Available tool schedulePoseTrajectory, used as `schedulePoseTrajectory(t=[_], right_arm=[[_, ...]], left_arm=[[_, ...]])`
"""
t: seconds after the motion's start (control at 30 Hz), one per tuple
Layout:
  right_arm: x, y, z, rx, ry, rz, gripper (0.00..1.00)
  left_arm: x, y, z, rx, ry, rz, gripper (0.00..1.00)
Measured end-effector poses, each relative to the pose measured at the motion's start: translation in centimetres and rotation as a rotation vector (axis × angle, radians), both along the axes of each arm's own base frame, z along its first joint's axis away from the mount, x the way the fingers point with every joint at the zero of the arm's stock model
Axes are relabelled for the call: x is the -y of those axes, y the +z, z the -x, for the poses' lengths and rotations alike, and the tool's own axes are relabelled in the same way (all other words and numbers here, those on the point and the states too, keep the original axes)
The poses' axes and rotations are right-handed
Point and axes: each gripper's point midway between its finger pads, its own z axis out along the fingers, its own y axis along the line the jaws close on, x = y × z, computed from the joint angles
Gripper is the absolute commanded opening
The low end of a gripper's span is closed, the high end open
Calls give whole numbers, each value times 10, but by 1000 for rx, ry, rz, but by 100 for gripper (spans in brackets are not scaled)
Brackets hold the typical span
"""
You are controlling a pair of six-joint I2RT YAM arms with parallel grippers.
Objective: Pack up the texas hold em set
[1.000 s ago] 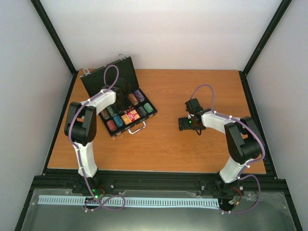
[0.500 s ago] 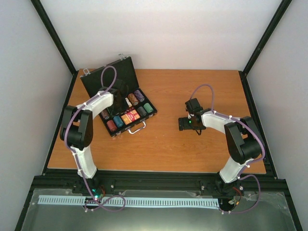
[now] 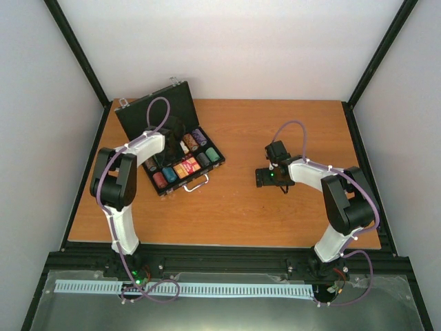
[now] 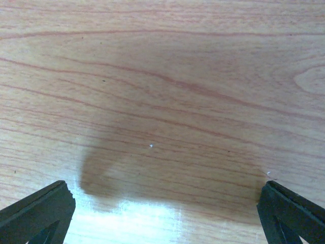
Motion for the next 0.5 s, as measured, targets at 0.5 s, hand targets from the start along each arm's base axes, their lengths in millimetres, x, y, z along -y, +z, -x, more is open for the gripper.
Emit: schedulePoseTrajectory(t=[0.5], right_arm=[[0,0,0,0,0,0,100]], left_arm=[[4,3,-2,8,-21,15,35]])
